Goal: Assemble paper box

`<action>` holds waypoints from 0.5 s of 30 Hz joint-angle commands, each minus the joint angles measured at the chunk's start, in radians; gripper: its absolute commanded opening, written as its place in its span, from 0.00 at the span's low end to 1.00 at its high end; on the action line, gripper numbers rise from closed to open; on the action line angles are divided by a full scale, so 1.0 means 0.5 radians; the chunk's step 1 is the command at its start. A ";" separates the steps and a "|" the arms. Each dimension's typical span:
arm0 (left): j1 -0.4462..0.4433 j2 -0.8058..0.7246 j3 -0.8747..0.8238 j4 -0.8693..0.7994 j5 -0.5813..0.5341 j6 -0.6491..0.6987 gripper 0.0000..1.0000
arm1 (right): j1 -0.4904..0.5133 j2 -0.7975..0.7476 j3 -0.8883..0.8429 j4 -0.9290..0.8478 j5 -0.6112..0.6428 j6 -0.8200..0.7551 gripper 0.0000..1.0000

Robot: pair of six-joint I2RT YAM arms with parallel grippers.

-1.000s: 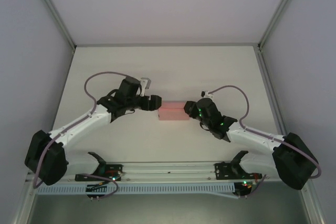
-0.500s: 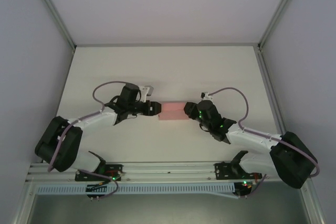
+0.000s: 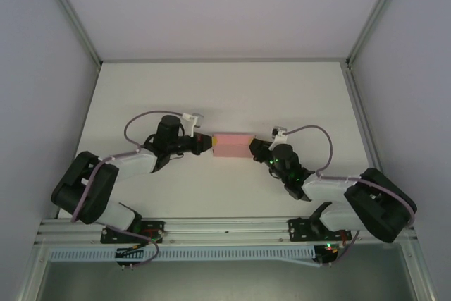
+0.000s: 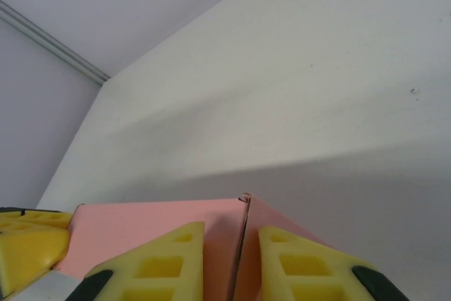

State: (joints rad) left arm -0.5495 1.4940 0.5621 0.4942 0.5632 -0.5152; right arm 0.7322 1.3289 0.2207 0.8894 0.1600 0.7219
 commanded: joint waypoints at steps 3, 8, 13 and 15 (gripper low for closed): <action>-0.037 0.098 -0.114 -0.429 -0.038 0.154 0.09 | 0.022 0.077 -0.075 -0.635 -0.209 -0.131 0.01; -0.040 -0.021 0.136 -0.775 -0.218 0.183 0.52 | 0.022 -0.184 0.161 -1.196 -0.060 -0.069 0.21; -0.039 -0.075 0.460 -1.046 -0.293 0.268 0.77 | 0.016 -0.392 0.422 -1.585 0.118 -0.078 0.34; -0.037 -0.100 0.567 -1.118 -0.329 0.296 0.85 | 0.011 -0.446 0.550 -1.713 0.168 -0.099 0.50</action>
State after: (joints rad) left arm -0.5625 1.4738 0.7673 0.0696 0.4450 -0.4248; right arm 0.7338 1.1358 0.4267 0.2676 0.1867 0.6964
